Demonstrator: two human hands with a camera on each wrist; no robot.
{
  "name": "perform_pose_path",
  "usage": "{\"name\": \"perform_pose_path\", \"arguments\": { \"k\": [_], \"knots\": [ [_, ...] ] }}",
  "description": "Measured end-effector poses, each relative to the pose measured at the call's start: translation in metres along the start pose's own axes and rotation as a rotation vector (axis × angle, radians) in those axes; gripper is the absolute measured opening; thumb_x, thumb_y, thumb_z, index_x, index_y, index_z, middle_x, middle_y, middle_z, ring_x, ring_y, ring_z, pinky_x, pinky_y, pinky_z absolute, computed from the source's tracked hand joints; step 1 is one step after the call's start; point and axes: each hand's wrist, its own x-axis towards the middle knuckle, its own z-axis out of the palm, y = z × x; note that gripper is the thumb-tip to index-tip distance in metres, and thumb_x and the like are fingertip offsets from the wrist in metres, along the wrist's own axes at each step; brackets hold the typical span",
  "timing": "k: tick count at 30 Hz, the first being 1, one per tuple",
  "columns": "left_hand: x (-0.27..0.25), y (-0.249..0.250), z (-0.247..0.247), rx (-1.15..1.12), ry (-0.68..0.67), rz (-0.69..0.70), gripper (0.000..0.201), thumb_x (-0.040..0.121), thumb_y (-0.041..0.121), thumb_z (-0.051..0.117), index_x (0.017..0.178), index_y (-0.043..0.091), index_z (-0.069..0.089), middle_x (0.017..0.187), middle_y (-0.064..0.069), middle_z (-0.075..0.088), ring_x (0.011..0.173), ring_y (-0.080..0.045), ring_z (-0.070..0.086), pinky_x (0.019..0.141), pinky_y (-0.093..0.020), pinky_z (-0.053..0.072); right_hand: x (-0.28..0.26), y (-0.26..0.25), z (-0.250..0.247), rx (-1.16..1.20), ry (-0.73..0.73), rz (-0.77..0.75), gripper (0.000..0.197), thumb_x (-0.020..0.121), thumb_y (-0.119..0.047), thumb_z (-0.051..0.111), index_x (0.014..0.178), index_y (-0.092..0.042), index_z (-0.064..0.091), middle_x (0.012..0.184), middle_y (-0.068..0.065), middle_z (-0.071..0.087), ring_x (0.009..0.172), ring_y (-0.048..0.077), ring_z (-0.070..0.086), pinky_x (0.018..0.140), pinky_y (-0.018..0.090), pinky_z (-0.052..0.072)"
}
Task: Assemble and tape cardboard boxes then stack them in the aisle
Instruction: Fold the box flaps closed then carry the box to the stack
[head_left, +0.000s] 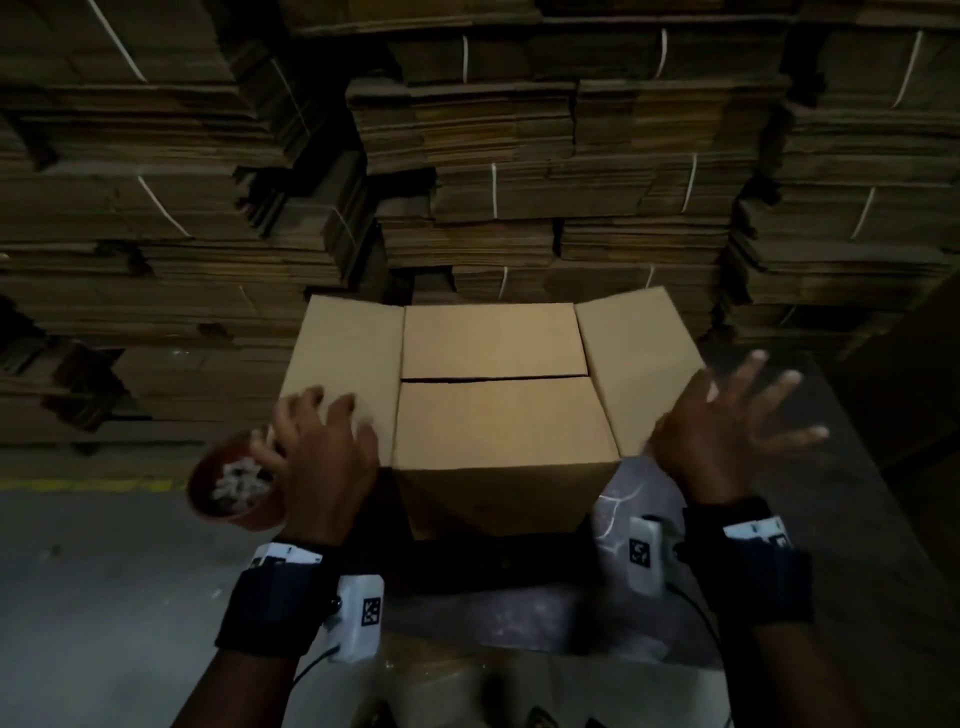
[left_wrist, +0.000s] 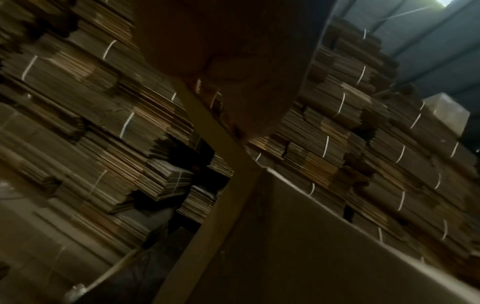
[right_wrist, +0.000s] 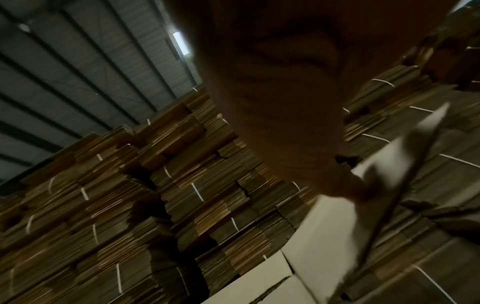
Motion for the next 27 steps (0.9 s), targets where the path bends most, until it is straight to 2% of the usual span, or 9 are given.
{"name": "perform_pose_path", "arguments": {
  "k": [3,6,9,12,15,17,21,24,27],
  "knots": [
    [-0.003,0.007,0.005,-0.041,-0.283,-0.053,0.079,0.090,0.076,0.041,0.149,0.023,0.036,0.163,-0.013,0.018,0.151,-0.031,0.006,0.116,-0.068,0.002,0.031,0.001,0.025,0.084,-0.286,-0.250,0.038,0.090,-0.039,0.048,0.127,-0.027,0.048,0.158,0.018,0.027,0.147,0.043,0.021,0.112,0.075,0.019],
    [-0.006,0.011,0.010,-0.175,-0.567,-0.124,0.124,0.069,0.097,0.038,0.160,0.020,0.002,0.168,-0.010,-0.010,0.154,-0.028,-0.014,0.120,-0.062,-0.005,0.040,-0.011,0.031,0.299,-0.447,-0.371,0.057,0.101,-0.046,0.032,0.156,-0.031,0.030,0.165,0.011,0.027,0.150,0.033,0.028,0.120,0.051,0.027],
    [0.000,0.008,0.014,-0.288,-0.665,-0.146,0.131,0.064,0.095,0.042,0.160,0.021,-0.007,0.168,-0.009,-0.015,0.154,-0.027,-0.014,0.123,-0.056,-0.002,0.047,-0.027,0.035,0.377,-0.510,-0.421,0.055,0.107,-0.043,0.026,0.161,-0.038,0.013,0.169,0.000,0.018,0.155,0.024,0.019,0.124,0.046,0.020],
    [0.014,-0.007,0.018,-0.302,-0.629,-0.111,0.130,0.062,0.096,0.046,0.161,0.025,0.000,0.169,-0.007,-0.011,0.155,-0.028,-0.012,0.123,-0.057,0.000,0.047,-0.034,0.027,0.381,-0.560,-0.451,0.060,0.102,-0.049,0.021,0.160,-0.046,0.008,0.168,0.002,0.022,0.152,0.025,0.026,0.121,0.049,0.028],
    [0.031,-0.025,0.022,-0.296,-0.537,-0.052,0.132,0.052,0.104,0.046,0.159,0.035,0.014,0.168,0.000,-0.012,0.154,-0.027,-0.012,0.121,-0.063,0.005,0.038,-0.033,0.022,0.366,-0.574,-0.453,0.055,0.107,-0.041,0.027,0.160,-0.045,0.010,0.162,0.008,0.034,0.137,0.032,0.045,0.103,0.044,0.045],
    [0.040,-0.032,0.021,-0.312,-0.420,-0.012,0.116,0.057,0.096,0.059,0.154,0.040,0.027,0.167,0.007,-0.012,0.153,-0.026,-0.010,0.121,-0.061,0.008,0.030,-0.028,0.025,0.366,-0.541,-0.467,0.057,0.106,-0.042,0.032,0.160,-0.043,0.014,0.156,0.011,0.042,0.134,0.033,0.048,0.104,0.041,0.042],
    [0.053,-0.038,0.024,-0.354,-0.110,-0.021,0.095,0.061,0.078,0.077,0.140,0.034,0.047,0.159,-0.002,0.015,0.144,-0.033,0.017,0.108,-0.059,0.033,0.019,-0.007,0.036,0.338,-0.493,-0.492,0.065,0.092,-0.064,0.035,0.153,-0.056,0.015,0.136,0.010,0.054,0.124,0.033,0.053,0.105,0.044,0.043],
    [0.069,-0.036,0.033,-0.440,-0.053,-0.081,0.079,0.065,0.073,0.078,0.123,0.023,0.058,0.129,-0.013,0.054,0.117,-0.033,0.053,0.092,-0.047,0.050,0.008,0.001,0.034,0.290,-0.408,-0.550,0.060,0.097,-0.053,0.051,0.152,-0.051,0.026,0.105,0.000,0.047,0.103,0.031,0.059,0.091,0.042,0.049],
    [0.087,-0.022,0.042,-0.509,-0.036,-0.073,0.048,0.078,0.062,0.076,0.097,0.018,0.066,0.094,-0.008,0.072,0.090,-0.030,0.067,0.079,-0.042,0.054,-0.002,0.002,0.031,0.313,-0.313,-0.641,0.055,0.092,-0.054,0.058,0.144,-0.043,0.046,0.097,-0.007,0.047,0.093,0.025,0.059,0.081,0.041,0.053]
  ]
}}
